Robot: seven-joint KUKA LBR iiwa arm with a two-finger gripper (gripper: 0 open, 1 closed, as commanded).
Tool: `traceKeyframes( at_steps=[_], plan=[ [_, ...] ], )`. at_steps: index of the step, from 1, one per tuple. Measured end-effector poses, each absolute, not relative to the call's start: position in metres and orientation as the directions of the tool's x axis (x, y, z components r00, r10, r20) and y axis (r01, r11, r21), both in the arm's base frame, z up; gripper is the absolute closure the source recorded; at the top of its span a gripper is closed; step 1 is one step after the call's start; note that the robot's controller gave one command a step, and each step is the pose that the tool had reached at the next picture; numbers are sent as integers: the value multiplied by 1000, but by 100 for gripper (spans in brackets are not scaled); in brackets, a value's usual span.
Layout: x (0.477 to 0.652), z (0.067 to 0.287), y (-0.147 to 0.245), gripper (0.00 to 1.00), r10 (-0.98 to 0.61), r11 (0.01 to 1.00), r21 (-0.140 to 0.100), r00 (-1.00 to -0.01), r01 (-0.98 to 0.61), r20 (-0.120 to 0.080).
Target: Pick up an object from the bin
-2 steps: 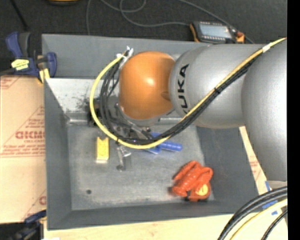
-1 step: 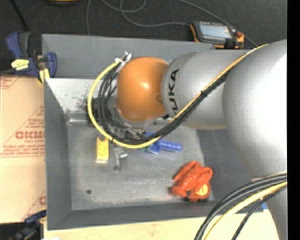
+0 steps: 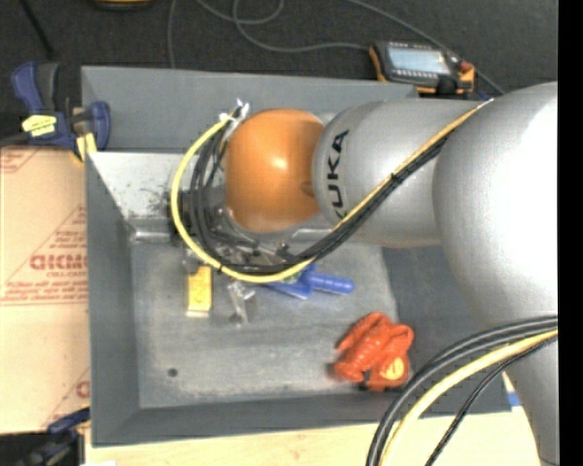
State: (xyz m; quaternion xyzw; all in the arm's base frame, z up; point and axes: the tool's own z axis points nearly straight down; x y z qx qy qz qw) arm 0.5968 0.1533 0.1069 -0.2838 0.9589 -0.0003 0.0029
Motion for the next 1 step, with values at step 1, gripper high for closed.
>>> traceKeyframes(
  at_steps=[1],
  plan=[
    [619,76,149,100,-658,753,-3,-753,-658,-18]
  ],
)
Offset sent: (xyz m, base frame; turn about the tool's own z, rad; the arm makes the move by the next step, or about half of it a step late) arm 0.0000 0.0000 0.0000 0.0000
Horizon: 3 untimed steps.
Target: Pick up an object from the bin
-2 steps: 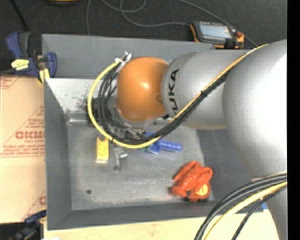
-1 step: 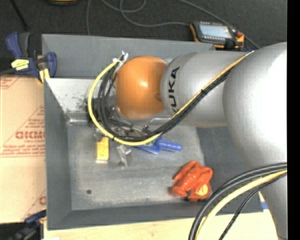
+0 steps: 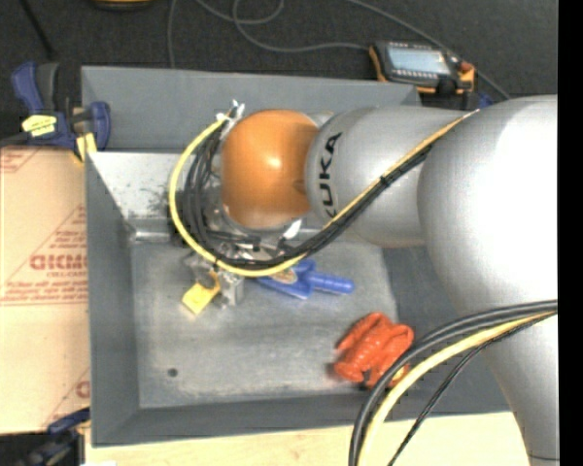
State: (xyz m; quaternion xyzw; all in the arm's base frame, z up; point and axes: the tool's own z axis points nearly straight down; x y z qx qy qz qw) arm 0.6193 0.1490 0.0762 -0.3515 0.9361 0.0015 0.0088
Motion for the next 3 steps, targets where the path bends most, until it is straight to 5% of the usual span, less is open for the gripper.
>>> traceKeyframes(
  at_steps=[3],
  plan=[
    [617,96,148,100,-656,755,1,-755,-656,-3]
  ],
)
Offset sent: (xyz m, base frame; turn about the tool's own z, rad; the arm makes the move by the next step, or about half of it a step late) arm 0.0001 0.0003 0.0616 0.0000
